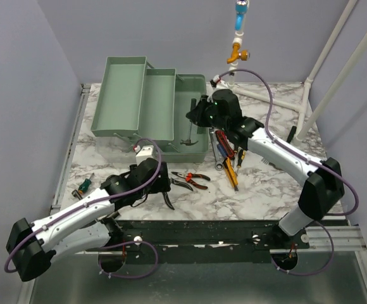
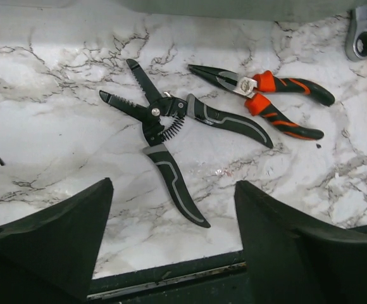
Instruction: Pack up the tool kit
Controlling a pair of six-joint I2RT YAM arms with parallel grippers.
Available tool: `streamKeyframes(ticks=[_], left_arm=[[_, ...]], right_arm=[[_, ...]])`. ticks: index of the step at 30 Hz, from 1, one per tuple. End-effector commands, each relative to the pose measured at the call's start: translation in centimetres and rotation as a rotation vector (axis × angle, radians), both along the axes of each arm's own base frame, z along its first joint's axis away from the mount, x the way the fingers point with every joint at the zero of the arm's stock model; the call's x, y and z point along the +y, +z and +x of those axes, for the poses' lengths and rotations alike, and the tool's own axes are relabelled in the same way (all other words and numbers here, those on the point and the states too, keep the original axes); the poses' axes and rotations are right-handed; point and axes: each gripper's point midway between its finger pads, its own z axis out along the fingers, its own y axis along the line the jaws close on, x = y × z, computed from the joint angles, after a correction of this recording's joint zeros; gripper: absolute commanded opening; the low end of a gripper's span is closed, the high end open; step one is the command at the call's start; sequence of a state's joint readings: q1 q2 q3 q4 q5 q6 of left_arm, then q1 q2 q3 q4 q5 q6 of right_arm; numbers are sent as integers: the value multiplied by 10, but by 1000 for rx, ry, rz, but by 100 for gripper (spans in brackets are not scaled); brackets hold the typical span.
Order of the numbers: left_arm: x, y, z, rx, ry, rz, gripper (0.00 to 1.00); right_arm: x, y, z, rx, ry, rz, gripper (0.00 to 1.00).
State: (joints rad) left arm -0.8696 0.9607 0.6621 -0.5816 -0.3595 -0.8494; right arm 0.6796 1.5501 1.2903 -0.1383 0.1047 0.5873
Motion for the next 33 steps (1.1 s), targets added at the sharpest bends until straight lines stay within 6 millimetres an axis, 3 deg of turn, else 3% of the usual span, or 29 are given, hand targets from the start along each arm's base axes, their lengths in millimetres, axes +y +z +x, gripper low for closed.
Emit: streamKeyframes(ticks=[1,4,12,21,25,27,28,31,33], left_arm=[[8,0,-20,20,-31,-65,87],[14,-3,-25,-3,16,-130,98],[19,-35,-39,68,97,-215,98],[5,-54,-41,146,76,-196,99],[5,-52,-39,155,93,-178,99],[4,-52,-37,151,96,-181,99],[5,-53,-37,150,102,-180,99],[7,-55,-34,149,131,-174,99],[6,-57,-32,150,139,-173,98]], right_arm=[[52,40,19,-100,194,56,1],[74,55,35,-113,219,101,1],[111,50,72,-97,224,151,1],[142,-6,96,28,213,215,1],[146,-35,102,118,179,178,25],[139,-42,105,147,134,149,31],[137,-39,104,147,123,147,32],[125,-30,99,131,92,145,59],[116,-15,96,104,77,137,69]])
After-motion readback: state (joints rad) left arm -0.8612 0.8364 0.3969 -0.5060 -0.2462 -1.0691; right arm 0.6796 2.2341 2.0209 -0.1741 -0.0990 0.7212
